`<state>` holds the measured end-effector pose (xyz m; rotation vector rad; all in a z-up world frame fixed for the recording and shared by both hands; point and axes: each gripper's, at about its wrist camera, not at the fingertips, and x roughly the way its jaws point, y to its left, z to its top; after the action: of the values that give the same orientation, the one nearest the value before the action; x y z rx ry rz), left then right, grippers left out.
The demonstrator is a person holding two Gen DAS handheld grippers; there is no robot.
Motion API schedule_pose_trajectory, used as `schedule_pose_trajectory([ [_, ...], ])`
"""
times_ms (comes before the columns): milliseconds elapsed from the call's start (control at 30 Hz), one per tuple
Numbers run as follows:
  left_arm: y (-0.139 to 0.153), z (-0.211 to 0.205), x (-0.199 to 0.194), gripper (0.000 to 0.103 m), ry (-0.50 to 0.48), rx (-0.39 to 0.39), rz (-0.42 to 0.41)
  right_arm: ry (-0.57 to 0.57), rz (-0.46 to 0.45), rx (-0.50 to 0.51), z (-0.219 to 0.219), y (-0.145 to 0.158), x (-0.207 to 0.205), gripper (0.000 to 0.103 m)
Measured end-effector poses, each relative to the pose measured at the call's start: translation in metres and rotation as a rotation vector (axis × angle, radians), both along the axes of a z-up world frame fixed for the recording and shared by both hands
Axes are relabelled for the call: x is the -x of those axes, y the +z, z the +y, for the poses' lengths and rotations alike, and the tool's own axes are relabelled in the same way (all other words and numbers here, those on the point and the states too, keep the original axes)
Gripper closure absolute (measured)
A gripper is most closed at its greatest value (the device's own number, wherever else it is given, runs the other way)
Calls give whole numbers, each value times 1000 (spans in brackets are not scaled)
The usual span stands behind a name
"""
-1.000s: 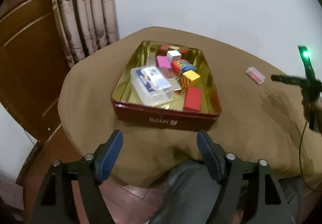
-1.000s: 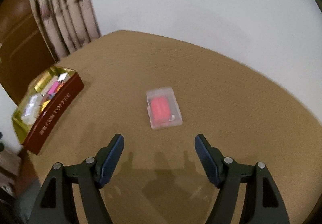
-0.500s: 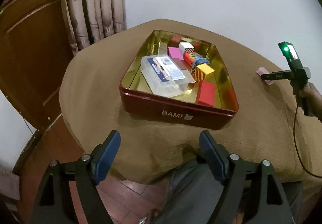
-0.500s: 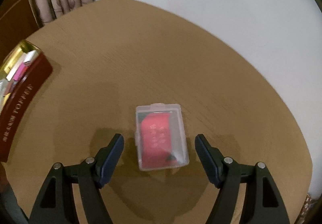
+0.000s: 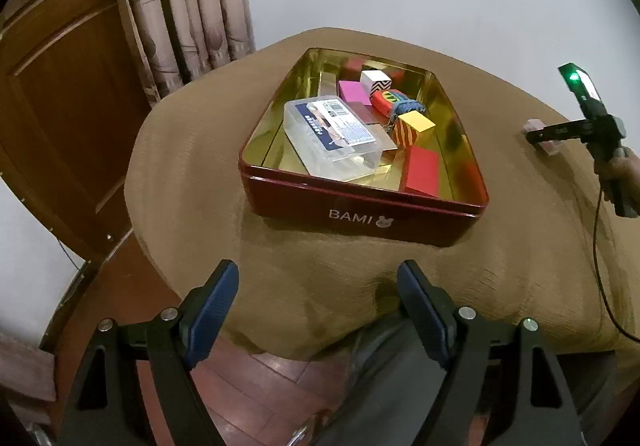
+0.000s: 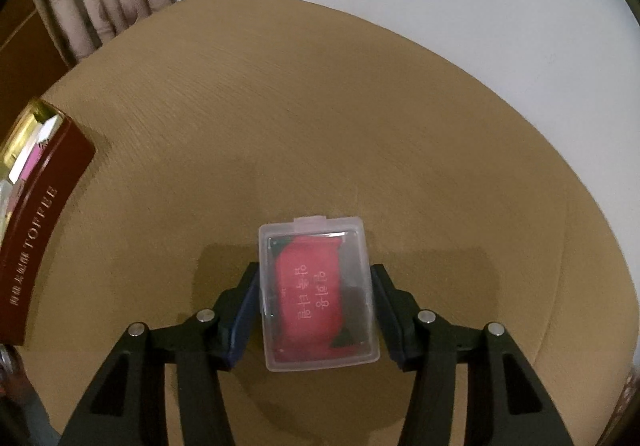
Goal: Organize rigid objects
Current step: 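Carry the clear case into the tin beside the plastic box and release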
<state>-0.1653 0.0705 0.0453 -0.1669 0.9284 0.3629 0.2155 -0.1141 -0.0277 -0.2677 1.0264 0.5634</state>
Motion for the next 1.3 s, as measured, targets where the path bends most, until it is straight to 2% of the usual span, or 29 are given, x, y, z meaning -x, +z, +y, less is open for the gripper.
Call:
schedule_pose_trajectory([
  [67, 1, 2, 0, 24, 8, 1, 1, 6, -2, -35, -9, 9, 14, 49],
  [200, 4, 7, 3, 24, 27, 14, -6, 79, -9, -163, 6, 49, 55, 49],
  [333, 8, 13, 7, 24, 51, 27, -3, 237, -9, -220, 53, 88, 106, 49],
  [400, 10, 17, 10, 24, 56, 27, -2, 324, 3, -231, 83, 100, 134, 49],
  [500, 12, 19, 16, 24, 48, 20, -3, 415, 48, -247, 117, 107, 154, 49],
  [567, 13, 20, 18, 24, 41, 9, -7, 468, 81, -246, 131, 108, 165, 49],
  [667, 15, 21, 22, 23, 34, 3, -13, 563, 87, -175, 168, 100, 189, 49],
  [733, 15, 21, 24, 23, 31, 8, -17, 596, 119, -150, 178, 96, 192, 49],
  [1000, 10, 28, 20, 23, 30, 81, 6, 709, 202, 48, 215, 69, 206, 49],
  [1167, 7, 29, 19, 23, 33, 106, 13, 750, 208, 84, 238, 62, 207, 49],
  [1300, 2, 27, 16, 23, 30, 112, 36, 720, 203, 29, 252, 59, 199, 49],
])
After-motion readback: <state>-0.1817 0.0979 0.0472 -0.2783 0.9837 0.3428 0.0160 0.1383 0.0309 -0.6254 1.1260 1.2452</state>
